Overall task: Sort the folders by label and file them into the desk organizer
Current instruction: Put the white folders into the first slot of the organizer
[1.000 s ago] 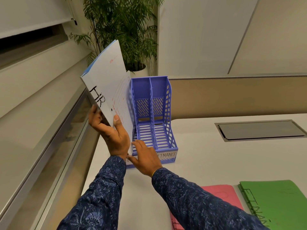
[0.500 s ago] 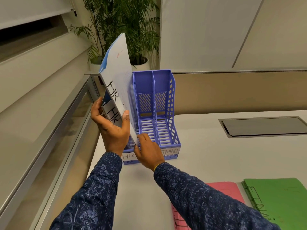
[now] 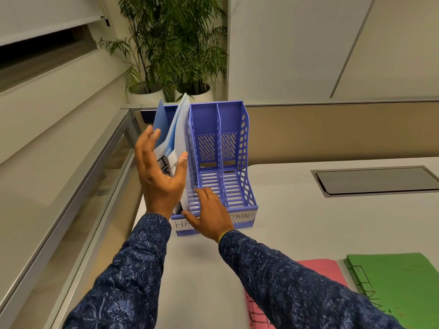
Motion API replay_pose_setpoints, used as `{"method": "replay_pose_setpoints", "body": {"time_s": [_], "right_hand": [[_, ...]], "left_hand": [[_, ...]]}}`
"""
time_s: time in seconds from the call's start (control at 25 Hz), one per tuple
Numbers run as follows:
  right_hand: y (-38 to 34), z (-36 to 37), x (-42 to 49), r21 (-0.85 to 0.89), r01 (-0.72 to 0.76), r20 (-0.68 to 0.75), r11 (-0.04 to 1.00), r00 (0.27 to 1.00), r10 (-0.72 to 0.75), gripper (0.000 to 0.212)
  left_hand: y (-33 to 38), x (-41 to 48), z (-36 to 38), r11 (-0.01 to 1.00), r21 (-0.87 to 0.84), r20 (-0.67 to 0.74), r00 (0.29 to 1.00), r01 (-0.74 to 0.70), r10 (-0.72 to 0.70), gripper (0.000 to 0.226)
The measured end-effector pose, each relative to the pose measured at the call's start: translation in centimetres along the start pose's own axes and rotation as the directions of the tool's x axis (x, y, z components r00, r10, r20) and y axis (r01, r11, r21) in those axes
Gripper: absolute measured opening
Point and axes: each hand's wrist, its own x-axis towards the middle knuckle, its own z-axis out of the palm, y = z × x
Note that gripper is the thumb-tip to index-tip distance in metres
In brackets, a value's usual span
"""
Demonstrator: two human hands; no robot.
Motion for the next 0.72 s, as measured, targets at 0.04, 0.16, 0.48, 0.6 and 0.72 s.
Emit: {"method": "replay_pose_setpoints", "body": {"time_s": [0.04, 0.16, 0.48, 0.6, 0.72], "right_hand": [[-0.1, 0.0, 0.0, -0.002, -0.002, 0.003, 1.000, 1.000, 0.002, 0.071], [-0.3, 0.1, -0.1, -0.019, -0.005, 0.006, 1.000, 1.000, 0.005, 0.074], [-0.4, -0.4, -1.3, -0.076, 0.044, -0.035, 0.996, 0.998, -0.047, 0.073], [-0.2, -1.4, -2.6, -0.083, 0.033, -0.044, 0.996, 0.998, -0.037, 0.075], [0.3, -2.7, -5.1, -0.074, 0.027, -0.054, 0.997, 0.998, -0.031, 0.074]], "left_hand": [[0.0, 0.1, -0.1, 0.999, 0.033, 0.022, 1.000, -0.011, 0.010, 0.044], [-0.3, 0.4, -0.5, 0.993, 0.116, 0.065, 0.997, 0.022, -0.030, 0.023], [-0.5, 0.2, -1.6, 0.992, 0.123, 0.142, 0.989, 0.027, -0.044, 0.035], [-0.6, -1.5, -2.4, 0.992, 0.055, 0.163, 0.979, 0.117, -0.124, 0.069], [0.3, -5.0, -3.5, 0.939, -0.001, 0.194, 0.921, 0.343, -0.336, 0.089]]}}
